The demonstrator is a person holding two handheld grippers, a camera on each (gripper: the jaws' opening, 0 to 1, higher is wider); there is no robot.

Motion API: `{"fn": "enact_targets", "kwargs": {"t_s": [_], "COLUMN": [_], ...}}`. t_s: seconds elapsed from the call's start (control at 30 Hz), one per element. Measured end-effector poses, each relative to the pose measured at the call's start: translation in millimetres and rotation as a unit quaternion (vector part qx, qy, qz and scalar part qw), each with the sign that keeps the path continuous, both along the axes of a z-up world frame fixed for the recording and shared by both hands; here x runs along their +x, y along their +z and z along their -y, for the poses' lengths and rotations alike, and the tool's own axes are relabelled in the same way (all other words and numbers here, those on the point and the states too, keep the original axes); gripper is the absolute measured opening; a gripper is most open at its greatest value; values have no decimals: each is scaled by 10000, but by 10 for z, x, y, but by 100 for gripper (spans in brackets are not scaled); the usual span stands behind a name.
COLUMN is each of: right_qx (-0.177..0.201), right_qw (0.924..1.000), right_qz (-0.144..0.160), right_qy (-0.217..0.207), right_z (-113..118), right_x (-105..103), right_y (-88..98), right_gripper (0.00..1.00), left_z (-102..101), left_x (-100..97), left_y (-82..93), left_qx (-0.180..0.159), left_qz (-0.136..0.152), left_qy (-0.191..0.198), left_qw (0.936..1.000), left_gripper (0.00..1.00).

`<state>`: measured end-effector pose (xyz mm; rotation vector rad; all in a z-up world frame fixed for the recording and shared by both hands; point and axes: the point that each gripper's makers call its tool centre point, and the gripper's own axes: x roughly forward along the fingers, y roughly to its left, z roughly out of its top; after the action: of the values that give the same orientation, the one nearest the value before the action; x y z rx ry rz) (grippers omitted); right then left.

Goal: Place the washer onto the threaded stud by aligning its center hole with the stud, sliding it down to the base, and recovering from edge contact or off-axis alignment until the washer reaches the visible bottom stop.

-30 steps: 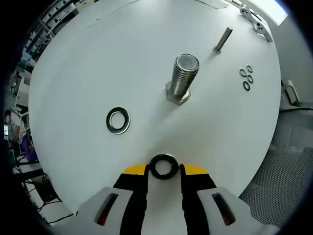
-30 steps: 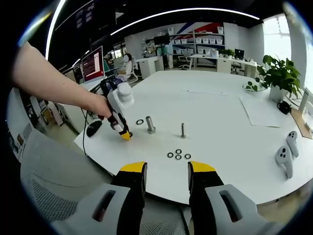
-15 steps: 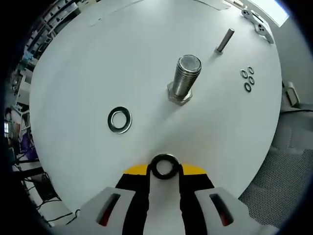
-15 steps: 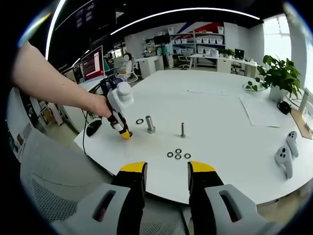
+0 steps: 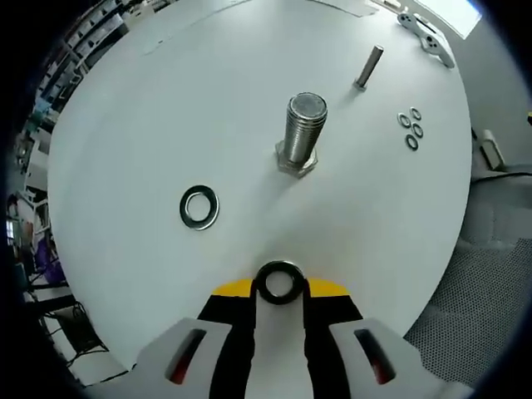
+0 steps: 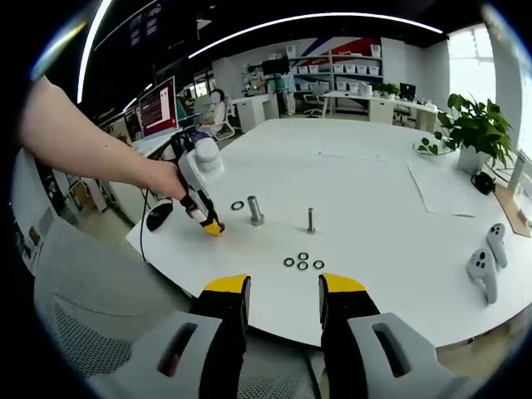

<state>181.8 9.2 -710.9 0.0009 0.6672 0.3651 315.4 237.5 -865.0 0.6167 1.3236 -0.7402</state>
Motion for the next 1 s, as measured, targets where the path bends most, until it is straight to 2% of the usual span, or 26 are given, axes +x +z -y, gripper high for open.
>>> {"fn": "enact_targets", "kwargs": {"t_s": [0.2, 0.6, 1.0], "right_qx": [0, 4, -7], "right_qw": [10000, 10000, 10000], "right_qz": [3, 3, -5], "right_qy": [5, 18, 46], "right_z": [-2, -8, -14], "right_x": [-1, -4, -6], "right_y": [0, -2, -6], "right_gripper": [35, 35, 35], "left_z": [-6, -17, 73], "left_x": [-27, -30, 41], "left_y": [-2, 28, 192], "left_qx": [-10, -26, -84], "left_qz": [47, 23, 119], "left_qy": [-146, -152, -444], "left_qw": [9999, 9999, 9989], "left_gripper": [19, 19, 19]}}
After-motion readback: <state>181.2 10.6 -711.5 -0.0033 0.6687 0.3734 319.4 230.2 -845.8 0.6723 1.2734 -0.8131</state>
